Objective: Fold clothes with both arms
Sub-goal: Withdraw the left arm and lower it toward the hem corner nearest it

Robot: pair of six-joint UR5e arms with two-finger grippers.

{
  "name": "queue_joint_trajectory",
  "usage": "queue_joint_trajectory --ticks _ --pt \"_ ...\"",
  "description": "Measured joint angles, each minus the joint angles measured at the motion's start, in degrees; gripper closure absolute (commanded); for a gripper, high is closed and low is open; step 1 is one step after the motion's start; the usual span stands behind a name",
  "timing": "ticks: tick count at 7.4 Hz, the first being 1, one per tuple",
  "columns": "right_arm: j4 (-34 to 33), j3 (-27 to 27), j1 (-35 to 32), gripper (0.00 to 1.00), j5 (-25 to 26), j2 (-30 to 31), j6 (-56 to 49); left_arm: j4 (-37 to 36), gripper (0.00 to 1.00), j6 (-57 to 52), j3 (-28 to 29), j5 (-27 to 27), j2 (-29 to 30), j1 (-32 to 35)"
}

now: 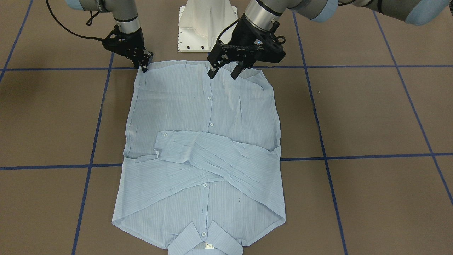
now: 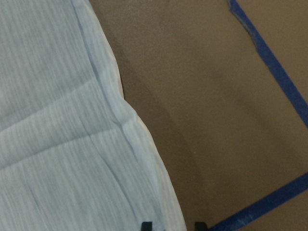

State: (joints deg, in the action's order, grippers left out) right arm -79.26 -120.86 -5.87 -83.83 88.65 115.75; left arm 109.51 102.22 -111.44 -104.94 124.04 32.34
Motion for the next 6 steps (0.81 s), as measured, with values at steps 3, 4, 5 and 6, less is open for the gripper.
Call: queue_joint_trajectory --ticks 3,4,5,6 --pt "-1.3 -0.3 0.4 1.00 0.4 0.0 0.0 0.0 0.10 0.0 0.0 0.3 -0.2 -0.1" --pt "-1.8 -0.6 0.6 1.00 0.5 0.0 0.0 0.0 0.11 0.0 0.1 0.3 -0.3 -0.1" --pt "-1.9 -0.9 0.8 1.00 0.6 0.0 0.0 0.0 0.12 0.0 0.0 0.4 -0.7 -0.2" --pt "-2.0 -1.3 0.9 1.00 0.6 0.0 -0.1 -0.4 0.14 0.0 -0.4 0.5 -1.7 -0.4"
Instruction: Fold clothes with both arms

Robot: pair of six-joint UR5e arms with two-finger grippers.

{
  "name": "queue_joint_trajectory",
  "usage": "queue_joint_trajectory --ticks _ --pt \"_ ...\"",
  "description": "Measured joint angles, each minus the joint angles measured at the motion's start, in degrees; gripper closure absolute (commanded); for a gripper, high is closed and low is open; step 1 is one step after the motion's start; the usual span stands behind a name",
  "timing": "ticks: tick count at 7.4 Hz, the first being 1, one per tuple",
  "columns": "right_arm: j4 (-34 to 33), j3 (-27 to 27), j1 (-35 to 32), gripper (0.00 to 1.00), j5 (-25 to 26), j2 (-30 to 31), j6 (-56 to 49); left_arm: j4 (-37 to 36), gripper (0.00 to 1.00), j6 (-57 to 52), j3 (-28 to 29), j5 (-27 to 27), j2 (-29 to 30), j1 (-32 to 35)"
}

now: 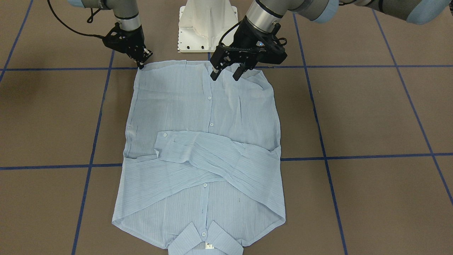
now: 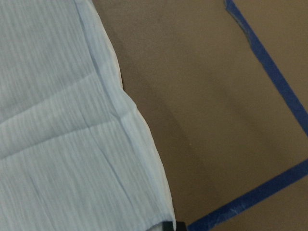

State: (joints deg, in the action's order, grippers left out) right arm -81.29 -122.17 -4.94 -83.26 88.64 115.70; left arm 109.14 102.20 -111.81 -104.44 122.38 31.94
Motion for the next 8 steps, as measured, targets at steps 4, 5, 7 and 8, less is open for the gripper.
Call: queue_joint_trajectory --ticks 4,5,7,8 --pt "-0.3 -2.8 -0.1 1.00 -0.4 1.6 -0.2 -11.0 0.18 -2.0 -9.5 10.1 -11.6 -10.1" --pt "-0.4 -3.2 -0.1 1.00 -0.4 1.7 -0.2 -11.9 0.19 -2.1 -10.6 12.1 -15.0 -12.4" --pt "-0.4 -3.5 -0.2 1.00 -0.5 2.0 -0.3 -13.8 0.23 -1.8 -10.5 13.5 -18.2 -16.0" --pt "-0.4 -3.6 -0.3 1.00 -0.5 2.2 -0.4 -16.1 0.24 -1.7 -9.8 13.7 -18.3 -17.3"
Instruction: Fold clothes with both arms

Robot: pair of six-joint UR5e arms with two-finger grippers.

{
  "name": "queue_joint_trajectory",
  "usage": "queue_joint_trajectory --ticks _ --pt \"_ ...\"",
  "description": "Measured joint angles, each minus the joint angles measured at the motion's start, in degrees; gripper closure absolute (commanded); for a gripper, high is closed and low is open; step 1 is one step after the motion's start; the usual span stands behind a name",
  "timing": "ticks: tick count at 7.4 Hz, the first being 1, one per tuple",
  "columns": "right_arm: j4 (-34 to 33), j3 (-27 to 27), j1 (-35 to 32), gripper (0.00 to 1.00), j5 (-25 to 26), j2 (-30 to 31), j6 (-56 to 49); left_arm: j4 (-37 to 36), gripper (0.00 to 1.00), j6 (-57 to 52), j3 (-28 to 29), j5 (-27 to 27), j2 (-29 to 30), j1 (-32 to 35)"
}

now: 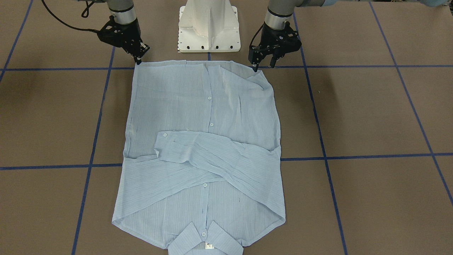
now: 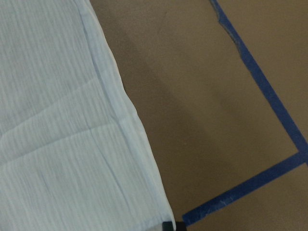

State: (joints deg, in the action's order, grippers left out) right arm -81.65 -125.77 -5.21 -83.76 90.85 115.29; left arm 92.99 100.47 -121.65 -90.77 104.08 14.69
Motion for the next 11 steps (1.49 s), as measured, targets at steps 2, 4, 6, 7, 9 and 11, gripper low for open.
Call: queue_joint_trajectory --ticks 2,4,6,7,9,11 --pt "0.0 -0.1 0.0 1.00 0.0 0.2 -0.1 -5.8 0.27 0.0 1.6 0.0 1.9 -2.1" --pt "0.1 -0.3 -0.1 1.00 0.0 0.5 -0.1 -11.3 0.30 -0.6 4.1 0.2 5.7 -2.8" --pt "0.0 -0.6 -0.1 1.00 0.0 0.7 -0.1 -12.8 0.33 -2.7 7.4 1.3 8.1 -2.8" --pt "0.0 -0.6 -0.1 1.00 0.0 0.8 -0.1 -13.3 0.33 -3.4 8.7 1.6 9.3 -2.6" --pt "0.1 -0.6 -0.1 1.00 0.0 0.8 -0.1 -13.7 0.34 -5.0 9.9 2.4 10.2 -2.3" --pt "0.0 -0.6 -0.2 1.00 0.0 0.8 -0.2 -13.8 0.36 -5.7 11.0 3.2 11.0 -2.3"
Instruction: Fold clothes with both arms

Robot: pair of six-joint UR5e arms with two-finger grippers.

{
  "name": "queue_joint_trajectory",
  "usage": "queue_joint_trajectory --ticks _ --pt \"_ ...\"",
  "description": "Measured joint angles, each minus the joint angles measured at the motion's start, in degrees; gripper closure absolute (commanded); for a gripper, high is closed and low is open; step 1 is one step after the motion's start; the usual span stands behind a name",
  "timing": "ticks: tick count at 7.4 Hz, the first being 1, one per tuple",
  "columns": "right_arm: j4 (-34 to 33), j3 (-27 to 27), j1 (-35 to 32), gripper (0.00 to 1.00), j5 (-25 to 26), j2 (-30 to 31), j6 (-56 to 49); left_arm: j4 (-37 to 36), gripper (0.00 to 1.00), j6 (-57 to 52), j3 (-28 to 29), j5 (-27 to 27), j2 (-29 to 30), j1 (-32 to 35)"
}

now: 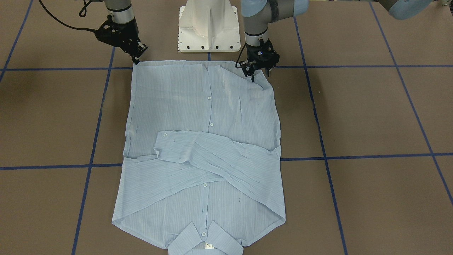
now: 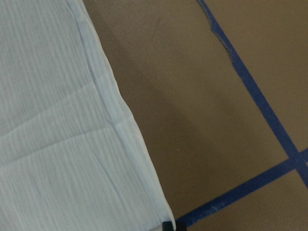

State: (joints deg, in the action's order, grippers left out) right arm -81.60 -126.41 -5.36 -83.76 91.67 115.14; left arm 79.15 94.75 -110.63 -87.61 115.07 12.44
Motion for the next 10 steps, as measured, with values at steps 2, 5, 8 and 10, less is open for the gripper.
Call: queue_joint_trajectory --ticks 2,5,8,10 --pt "0.0 0.0 -0.1 1.00 0.0 0.0 0.0 -0.3 0.60 -0.2 2.1 0.1 1.6 0.0" --pt "0.0 -0.7 0.0 1.00 0.0 0.1 0.0 -1.8 1.00 -0.2 1.8 0.1 1.8 0.3" --pt "0.0 -0.9 0.0 1.00 0.0 0.2 0.0 -2.6 1.00 -0.3 0.4 0.2 1.5 0.7" --pt "0.0 -1.0 -0.1 1.00 0.0 0.5 0.0 -2.7 0.88 -0.8 -1.1 0.1 1.3 1.0"
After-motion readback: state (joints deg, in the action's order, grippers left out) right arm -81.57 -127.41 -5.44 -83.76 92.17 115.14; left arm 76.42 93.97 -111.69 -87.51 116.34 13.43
